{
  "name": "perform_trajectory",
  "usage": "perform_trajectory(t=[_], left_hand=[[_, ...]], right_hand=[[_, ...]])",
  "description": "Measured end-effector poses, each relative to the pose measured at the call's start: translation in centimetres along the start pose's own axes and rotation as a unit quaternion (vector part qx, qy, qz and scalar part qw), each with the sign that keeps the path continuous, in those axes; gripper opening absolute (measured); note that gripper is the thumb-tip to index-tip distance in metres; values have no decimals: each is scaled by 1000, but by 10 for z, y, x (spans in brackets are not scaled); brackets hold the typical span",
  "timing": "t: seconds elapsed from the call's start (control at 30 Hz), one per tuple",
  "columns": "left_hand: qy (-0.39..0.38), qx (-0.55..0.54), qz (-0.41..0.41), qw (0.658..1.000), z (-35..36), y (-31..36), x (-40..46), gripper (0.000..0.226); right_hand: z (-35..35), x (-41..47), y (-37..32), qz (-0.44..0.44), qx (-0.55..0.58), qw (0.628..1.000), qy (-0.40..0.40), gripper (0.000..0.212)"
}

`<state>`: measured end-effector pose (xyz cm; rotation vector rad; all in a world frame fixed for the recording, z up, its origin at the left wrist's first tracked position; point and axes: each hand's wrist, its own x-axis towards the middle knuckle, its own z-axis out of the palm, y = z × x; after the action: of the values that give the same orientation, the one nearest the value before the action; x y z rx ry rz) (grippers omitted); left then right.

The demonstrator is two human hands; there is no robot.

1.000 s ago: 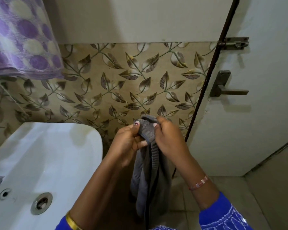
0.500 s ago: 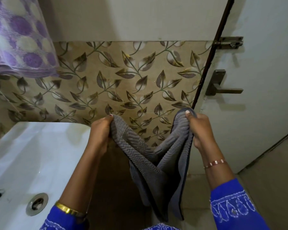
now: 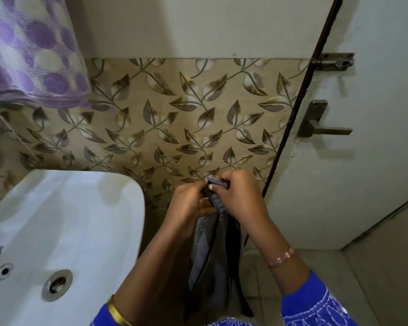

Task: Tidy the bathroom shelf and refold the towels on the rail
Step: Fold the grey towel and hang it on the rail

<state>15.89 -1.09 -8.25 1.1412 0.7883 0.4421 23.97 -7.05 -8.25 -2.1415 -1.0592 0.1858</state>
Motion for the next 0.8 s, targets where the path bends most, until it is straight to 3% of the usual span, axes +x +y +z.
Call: perform_trajectory(t=[0.2,0.3,0.4,0.47,0.53,0.63,0.8], left_hand=[[21,-14,27,999,-10,4,9,27],[9,52,69,996,-20,1,12,25],[3,129,80,988,-29,3,14,23],[-21,194,96,976,-33,9,14,24],[-67,258,127,955,-33,18,13,24],[-102,279,173,939,-25,33,11,25],[-14,246,264,932,-22,49,19,29]], right_hand=[[9,-5,-1,-85,1,996,2,27],[11,-4,3,-124,7,991,-55,23],[0,5,12,-56,195,970,-132,24],[-11,11,19,-27,311,946,-83,27],[-17,20,24,-32,355,931,-77,35],[-14,31,21,-33,402,900,-163,30],[-3,33,23,-42,455,870,-185,9]])
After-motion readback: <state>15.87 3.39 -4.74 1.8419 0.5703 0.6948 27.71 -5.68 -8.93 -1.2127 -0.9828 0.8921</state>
